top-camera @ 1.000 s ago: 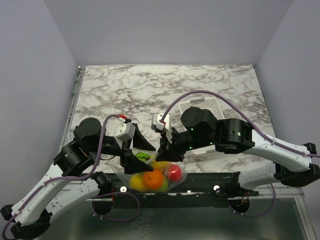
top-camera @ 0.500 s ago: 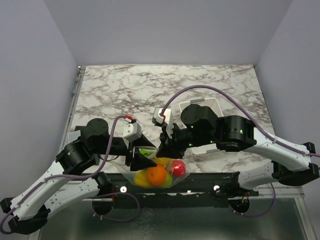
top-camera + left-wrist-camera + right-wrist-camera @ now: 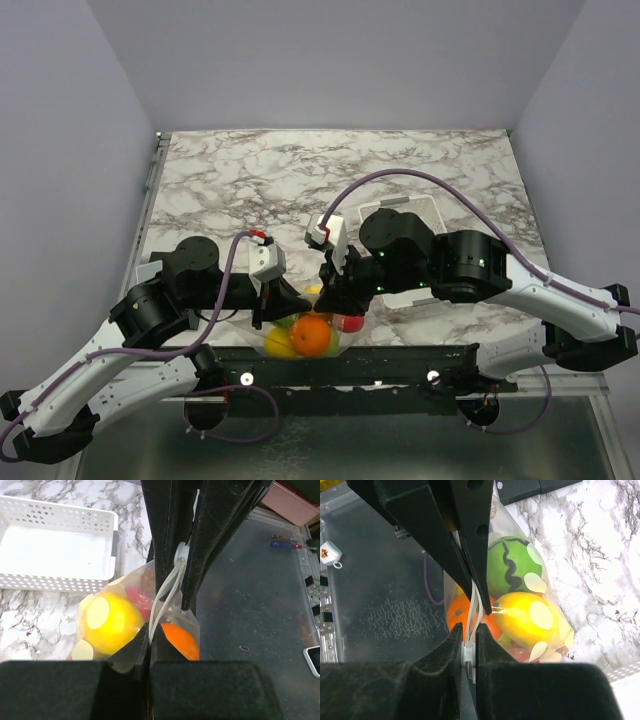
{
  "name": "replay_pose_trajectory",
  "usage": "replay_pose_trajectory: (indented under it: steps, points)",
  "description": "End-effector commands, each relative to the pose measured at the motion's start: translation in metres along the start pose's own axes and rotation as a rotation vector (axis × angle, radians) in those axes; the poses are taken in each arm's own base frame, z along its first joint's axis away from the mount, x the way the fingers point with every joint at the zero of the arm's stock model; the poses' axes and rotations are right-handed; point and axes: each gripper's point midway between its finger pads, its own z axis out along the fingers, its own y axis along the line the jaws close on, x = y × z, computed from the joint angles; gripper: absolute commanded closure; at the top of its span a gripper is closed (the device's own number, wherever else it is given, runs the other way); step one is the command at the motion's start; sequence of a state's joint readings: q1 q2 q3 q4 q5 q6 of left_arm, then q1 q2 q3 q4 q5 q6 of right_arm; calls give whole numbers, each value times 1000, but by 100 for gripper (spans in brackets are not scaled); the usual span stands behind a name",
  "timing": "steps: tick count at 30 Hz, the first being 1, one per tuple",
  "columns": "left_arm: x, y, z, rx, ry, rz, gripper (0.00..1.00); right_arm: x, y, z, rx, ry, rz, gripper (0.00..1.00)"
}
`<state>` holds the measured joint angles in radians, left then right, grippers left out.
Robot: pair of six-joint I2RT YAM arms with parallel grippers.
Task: Place the food in the zip-top bag and seal the zipper
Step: Zip the zipper food storage bag at the center of the board.
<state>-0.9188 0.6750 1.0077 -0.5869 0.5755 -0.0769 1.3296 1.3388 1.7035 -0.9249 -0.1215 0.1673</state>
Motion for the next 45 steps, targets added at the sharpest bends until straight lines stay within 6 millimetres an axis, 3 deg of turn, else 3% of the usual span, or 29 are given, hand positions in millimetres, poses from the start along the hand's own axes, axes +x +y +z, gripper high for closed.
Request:
replay_pose_trajectory:
  steps: [1, 3, 8, 11, 15, 27, 31, 36, 45]
  points:
    - [-11, -7, -6, 13, -17, 29, 100, -11, -1, -3, 18, -61, -1, 94]
    - [-12, -7, -7, 13, -20, 31, 100, -13, -1, -5, 14, -86, -7, 85]
    - [-12, -6, -6, 5, -18, 21, 100, -19, 3, -15, -17, -193, -53, 51]
    - [-13, -7, -6, 6, -23, 5, 100, -18, 5, -23, -36, -258, -86, 42]
    - [-16, -9, -7, 12, -37, -9, 100, -14, 11, -29, -78, -309, -117, 37]
    - [-31, -18, -11, 41, -90, 5, 100, -2, 6, -10, -78, -311, -129, 42]
    - [-31, -19, -10, 49, -89, 1, 100, -3, 9, -6, -100, -323, -131, 50]
    - [-27, -19, -9, 55, -88, -2, 100, -2, 11, -2, -111, -325, -135, 69]
    - [-29, -21, -12, 59, -101, 5, 100, -7, 15, -7, -128, -355, -139, 82]
